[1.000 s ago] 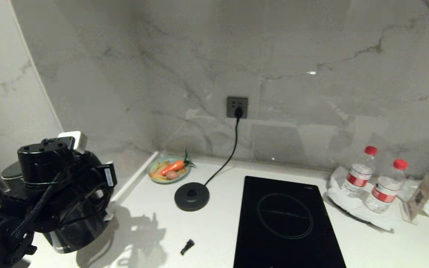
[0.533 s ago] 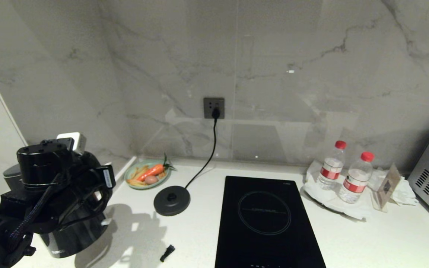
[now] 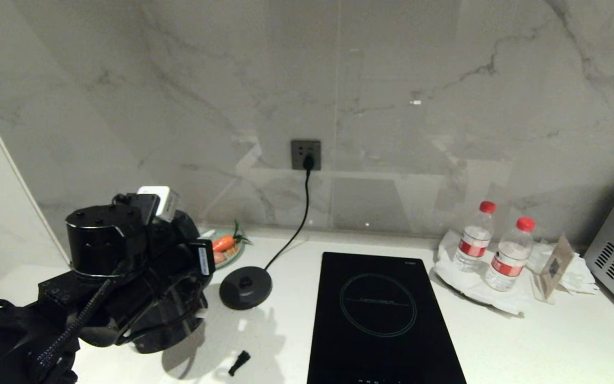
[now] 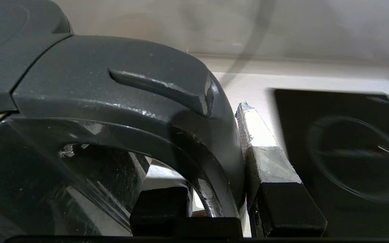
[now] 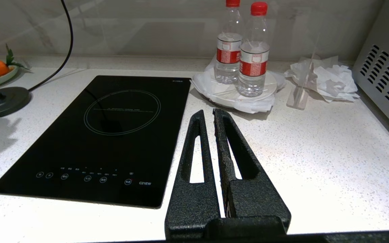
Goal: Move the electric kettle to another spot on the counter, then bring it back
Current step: Place it on the power base
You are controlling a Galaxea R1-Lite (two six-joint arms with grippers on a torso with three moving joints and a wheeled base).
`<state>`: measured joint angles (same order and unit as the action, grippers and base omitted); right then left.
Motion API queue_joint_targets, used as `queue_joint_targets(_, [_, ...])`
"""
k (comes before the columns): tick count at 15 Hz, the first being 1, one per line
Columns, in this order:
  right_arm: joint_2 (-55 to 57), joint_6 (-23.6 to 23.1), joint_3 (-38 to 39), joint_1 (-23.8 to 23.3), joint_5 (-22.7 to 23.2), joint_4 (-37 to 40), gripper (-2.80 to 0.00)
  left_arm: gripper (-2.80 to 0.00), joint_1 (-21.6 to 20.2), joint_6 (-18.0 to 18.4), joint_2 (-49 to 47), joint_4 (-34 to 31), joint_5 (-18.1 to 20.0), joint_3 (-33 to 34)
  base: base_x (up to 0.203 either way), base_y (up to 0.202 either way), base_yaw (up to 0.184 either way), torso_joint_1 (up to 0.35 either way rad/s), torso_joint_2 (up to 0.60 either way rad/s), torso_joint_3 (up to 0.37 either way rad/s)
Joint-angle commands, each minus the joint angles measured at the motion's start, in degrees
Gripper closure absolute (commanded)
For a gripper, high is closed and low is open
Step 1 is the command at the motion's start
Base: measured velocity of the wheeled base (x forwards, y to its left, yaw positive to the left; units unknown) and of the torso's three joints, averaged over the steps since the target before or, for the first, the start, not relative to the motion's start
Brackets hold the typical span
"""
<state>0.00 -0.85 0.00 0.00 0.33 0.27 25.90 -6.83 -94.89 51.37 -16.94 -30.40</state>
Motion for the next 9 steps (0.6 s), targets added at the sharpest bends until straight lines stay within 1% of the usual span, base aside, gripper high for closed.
queue_joint_targets(1, [0.0,0.0,0.0,0.0,0.0,0.0,0.00,0.00,4.5,-0.1,-1.1,0.2,-0.3,-1.2,0.000,0.000,0.000,0.000,0.00,0.000])
queue_joint_targets(3, [0.0,0.0,0.0,0.0,0.0,0.0,0.00,0.00,5.6,-0.1,-4.1,0.2,-0.9,-6.1,0.000,0.000,0.000,0.000,0.00,0.000])
queue_joint_targets(7, [0.0,0.0,0.0,0.0,0.0,0.0,0.00,0.00,6.4,0.0,-14.2,-0.7,-4.9,-19.9,0.000,0.000,0.000,0.000,0.00,0.000])
queue_joint_targets(9, [0.0,0.0,0.0,0.0,-0.1,0.0,0.00,0.00,6.8,0.1,-19.8,-1.7,-5.8,-26.5,0.000,0.000,0.000,0.000,0.00,0.000])
